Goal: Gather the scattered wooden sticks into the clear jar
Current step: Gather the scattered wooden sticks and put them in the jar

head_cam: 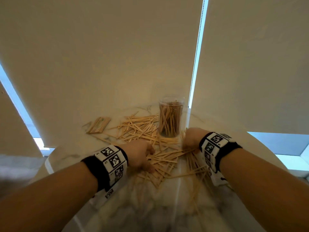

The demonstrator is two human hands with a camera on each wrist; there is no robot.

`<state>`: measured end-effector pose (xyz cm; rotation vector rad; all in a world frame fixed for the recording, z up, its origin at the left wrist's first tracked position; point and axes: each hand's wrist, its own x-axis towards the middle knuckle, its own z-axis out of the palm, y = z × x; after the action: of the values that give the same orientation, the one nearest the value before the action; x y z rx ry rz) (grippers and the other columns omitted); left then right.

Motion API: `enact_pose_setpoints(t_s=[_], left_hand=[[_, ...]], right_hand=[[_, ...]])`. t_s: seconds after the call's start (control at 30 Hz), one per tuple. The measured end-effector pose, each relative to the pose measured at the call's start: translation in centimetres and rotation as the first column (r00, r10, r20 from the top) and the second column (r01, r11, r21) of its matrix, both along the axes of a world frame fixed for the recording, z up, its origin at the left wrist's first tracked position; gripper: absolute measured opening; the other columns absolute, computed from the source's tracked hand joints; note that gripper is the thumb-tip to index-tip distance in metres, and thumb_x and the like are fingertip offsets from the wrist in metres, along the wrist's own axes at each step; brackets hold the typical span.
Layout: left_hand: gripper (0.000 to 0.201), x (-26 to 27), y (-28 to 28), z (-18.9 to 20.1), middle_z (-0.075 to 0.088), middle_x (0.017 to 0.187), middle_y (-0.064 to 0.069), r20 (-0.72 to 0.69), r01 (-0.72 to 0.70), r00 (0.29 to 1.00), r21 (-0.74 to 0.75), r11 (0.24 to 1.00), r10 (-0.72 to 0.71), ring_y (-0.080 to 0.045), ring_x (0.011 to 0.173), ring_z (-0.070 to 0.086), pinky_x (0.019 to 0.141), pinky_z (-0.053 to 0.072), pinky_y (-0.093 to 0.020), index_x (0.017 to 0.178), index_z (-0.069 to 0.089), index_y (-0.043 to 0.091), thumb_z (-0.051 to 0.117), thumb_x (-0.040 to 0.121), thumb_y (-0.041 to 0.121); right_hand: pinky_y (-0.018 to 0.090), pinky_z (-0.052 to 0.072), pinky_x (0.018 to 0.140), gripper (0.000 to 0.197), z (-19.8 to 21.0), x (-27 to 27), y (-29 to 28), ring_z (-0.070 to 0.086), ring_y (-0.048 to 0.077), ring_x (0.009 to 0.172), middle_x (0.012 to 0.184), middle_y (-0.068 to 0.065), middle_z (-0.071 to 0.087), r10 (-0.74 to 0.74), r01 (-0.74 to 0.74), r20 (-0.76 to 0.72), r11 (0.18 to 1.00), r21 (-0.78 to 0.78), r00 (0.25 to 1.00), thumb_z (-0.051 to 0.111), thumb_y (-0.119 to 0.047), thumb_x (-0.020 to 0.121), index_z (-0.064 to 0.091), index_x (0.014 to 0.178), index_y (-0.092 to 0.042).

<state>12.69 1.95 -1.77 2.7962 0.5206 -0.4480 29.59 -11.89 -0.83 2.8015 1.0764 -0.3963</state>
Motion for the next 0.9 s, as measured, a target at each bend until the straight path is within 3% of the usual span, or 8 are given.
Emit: enact_pose_setpoints(t_s=[0.1,0.2,0.3,0.4,0.57,0.73,0.83,0.9], left_hand=[[0.079,-1.9,0.1,-0.1,0.053,0.145,-0.002,0.035,-0.030,0.999,-0.001,1.000,0.030,-0.022,0.126,0.054,0.102,0.047,-0.034,0.148,0.048,0.026,0.082,0.081,0.047],[0.107,-3.6,0.0,-0.5,0.040,0.153,-0.007,0.079,-0.141,0.987,0.026,0.990,0.139,-0.029,0.137,0.042,0.110,0.042,-0.042,0.154,0.035,0.025,0.079,0.068,0.072],[0.127,-4.4,-0.9,-1.0,0.030,0.156,-0.014,-0.023,-0.176,0.983,0.130,0.976,0.180,-0.037,0.143,0.033,0.115,0.036,-0.049,0.157,0.028,0.020,0.068,0.058,0.090],[0.104,-3.8,-1.9,-1.3,0.041,0.147,-0.013,0.008,-0.164,0.986,0.127,0.978,0.164,-0.032,0.132,0.046,0.106,0.044,-0.041,0.148,0.043,0.016,0.071,0.070,0.080],[0.047,-2.3,-1.7,-1.2,0.044,0.137,-0.012,0.123,-0.223,0.970,0.102,0.969,0.210,-0.031,0.115,0.056,0.090,0.048,-0.034,0.128,0.060,0.020,0.072,0.091,0.046],[0.078,-1.7,-1.1,-1.6,0.053,0.130,-0.015,0.072,-0.352,0.936,0.172,0.920,0.345,-0.031,0.110,0.060,0.091,0.054,-0.040,0.128,0.055,0.009,0.071,0.081,0.068],[0.051,-1.6,-1.0,-0.4,0.057,0.080,-0.003,0.040,-0.317,0.949,0.138,0.939,0.314,-0.019,0.076,0.056,0.068,0.046,-0.031,0.085,0.060,0.006,0.071,0.088,0.057],[0.041,-1.6,-0.8,0.2,0.059,0.082,-0.003,0.020,-0.301,0.953,0.120,0.946,0.301,-0.022,0.083,0.062,0.074,0.049,-0.034,0.089,0.063,0.006,0.073,0.091,0.046]], right_hand=[[0.029,0.052,0.084,0.041,0.1,-2.4,-0.9,0.064,0.026,0.103,0.115,0.012,0.065,-0.028,0.031,-0.062,0.998,0.049,0.998,0.063,-0.032,0.093,0.065,0.120,-0.002],[0.032,0.050,0.090,0.044,1.3,-4.7,-2.1,0.063,0.028,0.112,0.115,0.013,0.064,-0.056,0.078,-0.163,0.988,0.133,0.985,0.054,-0.037,0.099,0.063,0.122,0.000],[0.030,0.047,0.079,0.054,2.4,-6.1,-3.4,0.061,0.017,0.079,0.088,0.003,0.064,-0.049,0.060,-0.135,0.995,0.085,0.990,0.050,-0.063,0.092,0.062,0.088,-0.011],[0.031,0.054,0.081,0.061,2.3,-7.0,-3.9,0.061,0.016,0.074,0.083,0.000,0.064,-0.082,0.073,-0.151,0.995,-0.069,0.985,0.070,-0.071,0.071,0.064,0.087,-0.013],[0.037,0.057,0.090,0.039,1.4,-8.0,-2.7,0.068,0.021,0.090,0.099,0.004,0.070,-0.029,0.017,-0.163,0.997,-0.073,0.986,0.078,-0.042,0.079,0.070,0.101,-0.011],[0.035,0.052,0.096,0.040,1.2,-8.6,-1.9,0.061,0.024,0.099,0.108,0.009,0.061,-0.001,-0.009,-0.132,0.997,-0.076,0.991,0.066,-0.030,0.092,0.064,0.123,-0.004],[0.031,0.050,0.088,0.037,1.2,-9.2,-1.6,0.058,0.023,0.094,0.106,0.011,0.060,0.051,-0.061,-0.080,0.990,-0.129,0.995,0.060,-0.030,0.096,0.064,0.122,-0.004],[0.030,0.050,0.086,0.031,1.0,-9.3,-1.5,0.056,0.022,0.091,0.100,0.010,0.057,0.072,-0.079,-0.063,0.989,-0.127,0.995,0.057,-0.027,0.098,0.066,0.117,-0.004]])
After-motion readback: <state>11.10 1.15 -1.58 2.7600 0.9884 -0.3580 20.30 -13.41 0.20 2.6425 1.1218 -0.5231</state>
